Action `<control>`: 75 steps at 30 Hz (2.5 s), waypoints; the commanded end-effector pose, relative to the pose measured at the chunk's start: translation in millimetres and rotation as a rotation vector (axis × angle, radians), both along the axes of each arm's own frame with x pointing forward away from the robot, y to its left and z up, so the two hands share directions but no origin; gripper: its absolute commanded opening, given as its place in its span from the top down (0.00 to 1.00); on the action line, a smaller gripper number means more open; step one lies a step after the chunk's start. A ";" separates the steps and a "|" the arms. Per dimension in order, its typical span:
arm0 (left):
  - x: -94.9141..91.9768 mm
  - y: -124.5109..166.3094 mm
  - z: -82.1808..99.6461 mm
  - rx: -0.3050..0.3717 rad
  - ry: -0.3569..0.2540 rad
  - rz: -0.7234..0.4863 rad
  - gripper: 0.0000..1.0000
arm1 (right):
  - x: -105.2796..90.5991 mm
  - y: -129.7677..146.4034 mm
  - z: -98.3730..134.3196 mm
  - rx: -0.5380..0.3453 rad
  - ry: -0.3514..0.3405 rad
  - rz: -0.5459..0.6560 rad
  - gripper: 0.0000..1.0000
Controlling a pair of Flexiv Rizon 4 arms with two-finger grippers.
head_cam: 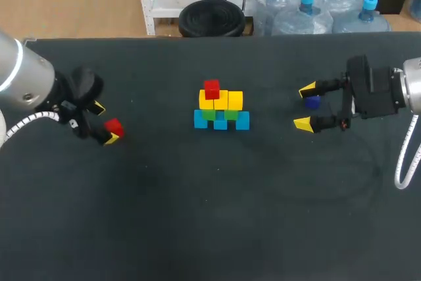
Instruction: Place the blue cubes, place green cubes on the blue cubes, place the yellow cubes on the green cubes, then place the red cubes on the yellow cubes, and place purple cube on the red cubes.
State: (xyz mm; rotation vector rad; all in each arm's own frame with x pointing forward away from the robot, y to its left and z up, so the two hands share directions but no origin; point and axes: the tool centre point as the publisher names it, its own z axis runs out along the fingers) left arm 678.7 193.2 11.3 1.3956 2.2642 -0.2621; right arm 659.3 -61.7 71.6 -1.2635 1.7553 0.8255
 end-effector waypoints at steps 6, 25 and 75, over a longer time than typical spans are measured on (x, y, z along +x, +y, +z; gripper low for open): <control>8.5 1.3 -12.3 -0.011 0.012 -0.010 0.26 | 0.4 0.4 -0.8 0.001 -0.002 0.000 0.00; 1.0 -4.5 -15.6 -0.039 0.014 -0.005 1.00 | 0.4 0.4 -0.8 0.001 -0.002 0.000 0.00; -85.5 -181.7 31.7 -0.071 0.036 -0.354 1.00 | 0.4 0.4 -0.8 0.001 -0.002 0.000 0.00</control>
